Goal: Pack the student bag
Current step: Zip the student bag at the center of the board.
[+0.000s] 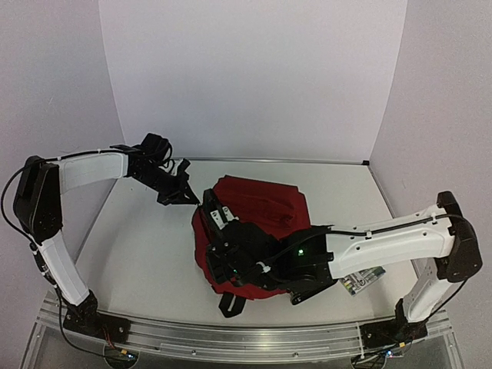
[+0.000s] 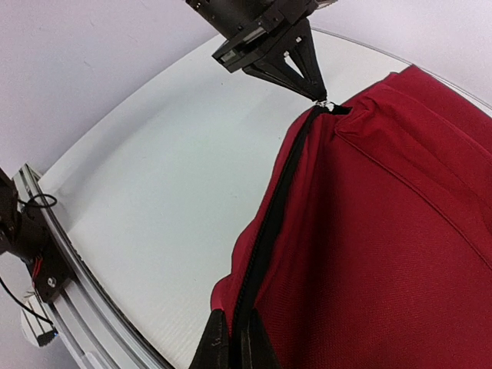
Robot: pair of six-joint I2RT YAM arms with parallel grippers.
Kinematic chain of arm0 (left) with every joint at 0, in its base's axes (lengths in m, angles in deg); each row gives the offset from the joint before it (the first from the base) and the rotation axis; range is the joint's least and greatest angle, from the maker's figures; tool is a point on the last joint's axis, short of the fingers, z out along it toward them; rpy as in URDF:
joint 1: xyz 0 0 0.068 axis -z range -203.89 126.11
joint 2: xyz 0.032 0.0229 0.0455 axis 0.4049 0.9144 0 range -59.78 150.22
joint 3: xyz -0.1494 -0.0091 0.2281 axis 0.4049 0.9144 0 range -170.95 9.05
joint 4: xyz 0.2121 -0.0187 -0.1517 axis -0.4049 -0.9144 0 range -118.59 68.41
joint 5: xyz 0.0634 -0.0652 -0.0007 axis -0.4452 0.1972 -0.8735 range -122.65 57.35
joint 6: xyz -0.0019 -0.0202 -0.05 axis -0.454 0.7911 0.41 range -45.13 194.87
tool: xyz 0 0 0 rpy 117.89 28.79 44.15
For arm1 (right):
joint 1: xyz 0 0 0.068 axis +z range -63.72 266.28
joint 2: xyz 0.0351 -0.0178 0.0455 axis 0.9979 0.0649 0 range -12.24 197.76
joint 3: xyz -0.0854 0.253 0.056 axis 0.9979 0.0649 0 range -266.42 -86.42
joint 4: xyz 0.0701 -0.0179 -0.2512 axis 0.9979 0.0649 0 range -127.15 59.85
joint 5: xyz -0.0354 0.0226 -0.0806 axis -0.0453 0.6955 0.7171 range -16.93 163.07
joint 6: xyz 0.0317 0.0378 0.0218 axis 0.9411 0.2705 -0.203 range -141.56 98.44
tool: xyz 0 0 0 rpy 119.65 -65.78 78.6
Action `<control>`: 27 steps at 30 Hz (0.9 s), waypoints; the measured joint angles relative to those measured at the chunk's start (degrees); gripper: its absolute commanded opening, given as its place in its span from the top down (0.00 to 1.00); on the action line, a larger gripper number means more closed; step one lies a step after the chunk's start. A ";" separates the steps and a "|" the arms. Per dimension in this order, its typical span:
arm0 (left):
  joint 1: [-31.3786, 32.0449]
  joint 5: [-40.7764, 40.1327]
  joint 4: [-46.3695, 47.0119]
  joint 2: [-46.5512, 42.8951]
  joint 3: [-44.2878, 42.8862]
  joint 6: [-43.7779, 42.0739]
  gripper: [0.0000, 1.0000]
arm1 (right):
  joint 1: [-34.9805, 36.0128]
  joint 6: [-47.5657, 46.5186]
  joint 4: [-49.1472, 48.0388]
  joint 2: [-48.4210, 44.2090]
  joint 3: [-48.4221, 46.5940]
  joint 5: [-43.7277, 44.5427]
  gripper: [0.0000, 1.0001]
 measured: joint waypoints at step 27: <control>-7.15 -18.17 -6.76 -39.17 20.83 17.47 0.08 | -11.29 -2.40 -4.94 31.92 -39.19 -9.57 0.08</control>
